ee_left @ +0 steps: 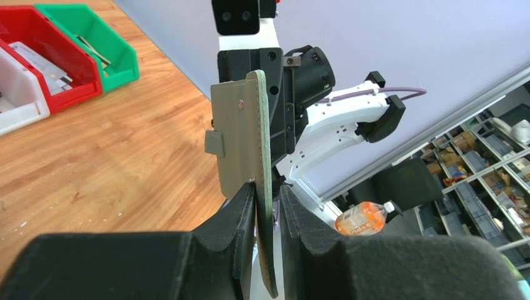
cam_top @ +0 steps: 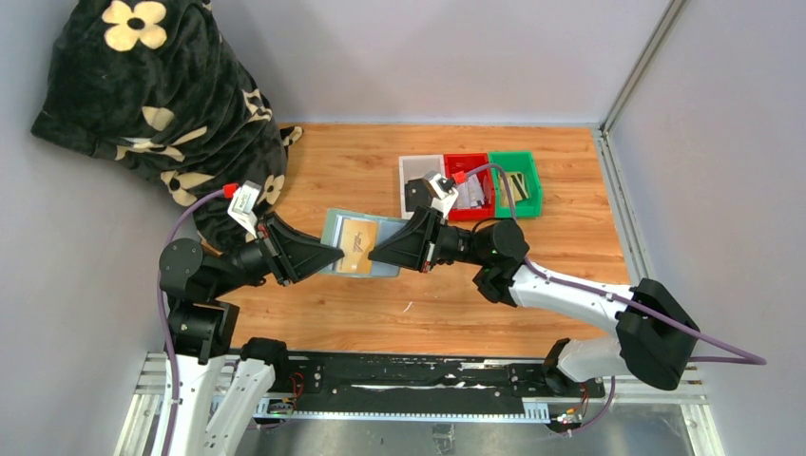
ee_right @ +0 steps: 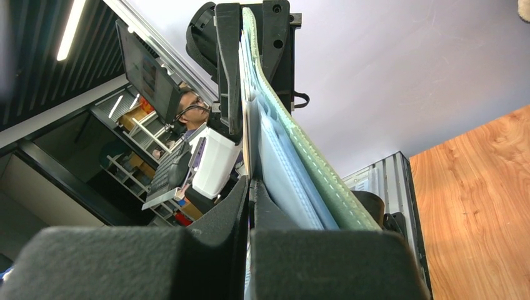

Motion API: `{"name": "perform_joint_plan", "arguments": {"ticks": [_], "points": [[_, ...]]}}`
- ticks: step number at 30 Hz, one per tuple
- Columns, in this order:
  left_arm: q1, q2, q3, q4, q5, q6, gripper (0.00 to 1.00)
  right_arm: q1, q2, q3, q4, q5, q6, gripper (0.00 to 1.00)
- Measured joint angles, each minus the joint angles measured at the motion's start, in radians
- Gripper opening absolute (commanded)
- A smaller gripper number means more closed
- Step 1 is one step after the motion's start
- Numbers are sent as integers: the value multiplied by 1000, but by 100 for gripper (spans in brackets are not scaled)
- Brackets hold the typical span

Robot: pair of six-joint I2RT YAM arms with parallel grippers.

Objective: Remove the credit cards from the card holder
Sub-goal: Remove the credit card from the card holder.

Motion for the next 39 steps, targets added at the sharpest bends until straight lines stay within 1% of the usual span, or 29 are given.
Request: {"name": "perform_joint_plan", "arguments": {"ticks": [2, 5, 19, 30, 33, 34, 39], "points": [[0, 0, 0, 0, 0, 0, 17, 0, 0, -1, 2, 0, 5, 0], [0, 0, 0, 0, 0, -3, 14, 0, 0, -6, 12, 0, 14, 0], [0, 0, 0, -1, -5, -14, 12, 16, -2, -74, 104, 59, 31, 0], [0, 0, 0, -9, -27, -13, 0, 30, -26, -126, 137, 121, 28, 0], [0, -1, 0, -9, -36, -14, 0, 30, -32, -128, 136, 123, 23, 0], [0, -1, 0, -9, -39, -13, 0, 30, -32, -128, 135, 124, 22, 2], [0, -6, 0, -8, -53, -13, 0, 30, -32, -124, 122, 123, 15, 25]]}}
